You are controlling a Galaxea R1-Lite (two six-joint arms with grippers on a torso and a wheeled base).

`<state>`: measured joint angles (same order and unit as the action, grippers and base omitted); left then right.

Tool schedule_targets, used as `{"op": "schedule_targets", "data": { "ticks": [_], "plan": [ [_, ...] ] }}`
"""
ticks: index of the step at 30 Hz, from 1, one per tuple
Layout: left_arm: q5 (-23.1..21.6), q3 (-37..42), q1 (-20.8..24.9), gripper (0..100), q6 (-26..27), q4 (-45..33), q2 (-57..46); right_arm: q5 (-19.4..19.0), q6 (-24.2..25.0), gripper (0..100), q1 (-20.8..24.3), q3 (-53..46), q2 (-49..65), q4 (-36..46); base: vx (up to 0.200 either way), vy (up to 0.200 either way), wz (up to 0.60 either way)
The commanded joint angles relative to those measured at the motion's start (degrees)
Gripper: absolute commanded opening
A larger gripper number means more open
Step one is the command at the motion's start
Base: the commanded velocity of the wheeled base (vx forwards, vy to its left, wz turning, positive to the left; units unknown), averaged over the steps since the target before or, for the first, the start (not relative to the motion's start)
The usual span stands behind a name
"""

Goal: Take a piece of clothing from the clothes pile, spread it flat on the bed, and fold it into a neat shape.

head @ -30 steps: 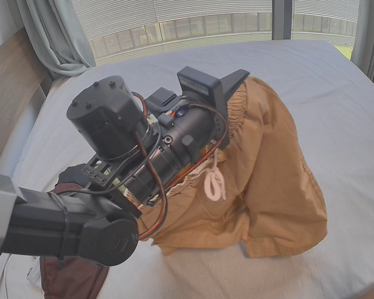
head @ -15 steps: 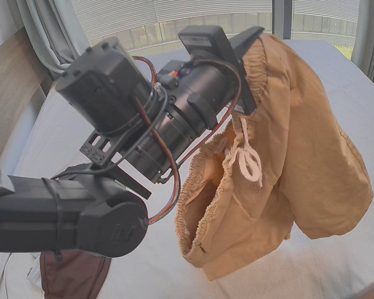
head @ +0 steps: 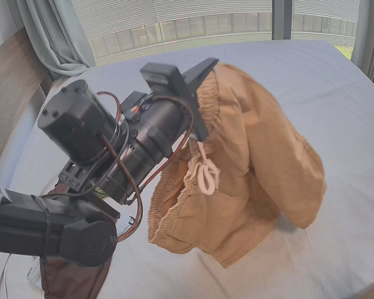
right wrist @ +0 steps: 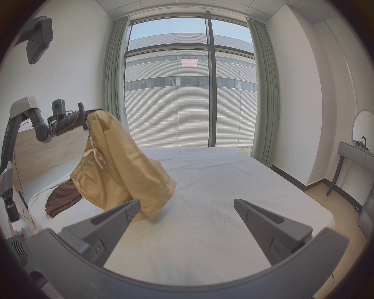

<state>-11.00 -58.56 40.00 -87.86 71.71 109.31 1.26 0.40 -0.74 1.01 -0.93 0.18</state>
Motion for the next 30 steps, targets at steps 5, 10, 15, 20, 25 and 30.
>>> {"op": "schedule_targets", "data": {
  "ticks": [5,10,15,20,25,30],
  "plan": [
    [-6.32,20.77,-10.11,0,5.94,17.24,1.87,0.06,0.04,100,-0.05,-0.92,0.93,-0.01,0.0,0.0,0.0],
    [-6.41,23.06,-12.14,0,7.44,17.24,1.96,-0.03,0.04,100,-0.05,-0.92,0.93,-0.01,0.0,0.0,0.0],
    [-6.41,24.2,-14.25,0,10.95,17.33,3.45,-0.03,0.04,100,-0.05,-0.92,0.93,-0.01,0.0,0.0,0.0],
    [-6.41,24.81,-15.74,0,14.82,17.33,5.12,-0.03,0.04,100,-0.05,-0.92,0.93,-0.01,0.0,0.0,0.0],
    [-6.41,25.34,-16.62,0,17.81,17.33,5.21,-0.03,0.04,100,-0.05,-0.92,0.93,-0.01,0.0,0.0,0.0],
    [-6.41,24.81,-16.71,0,19.22,17.24,5.12,-0.11,-0.05,100,-0.05,-0.92,0.93,-0.01,0.0,0.0,0.0]
  ]
}}
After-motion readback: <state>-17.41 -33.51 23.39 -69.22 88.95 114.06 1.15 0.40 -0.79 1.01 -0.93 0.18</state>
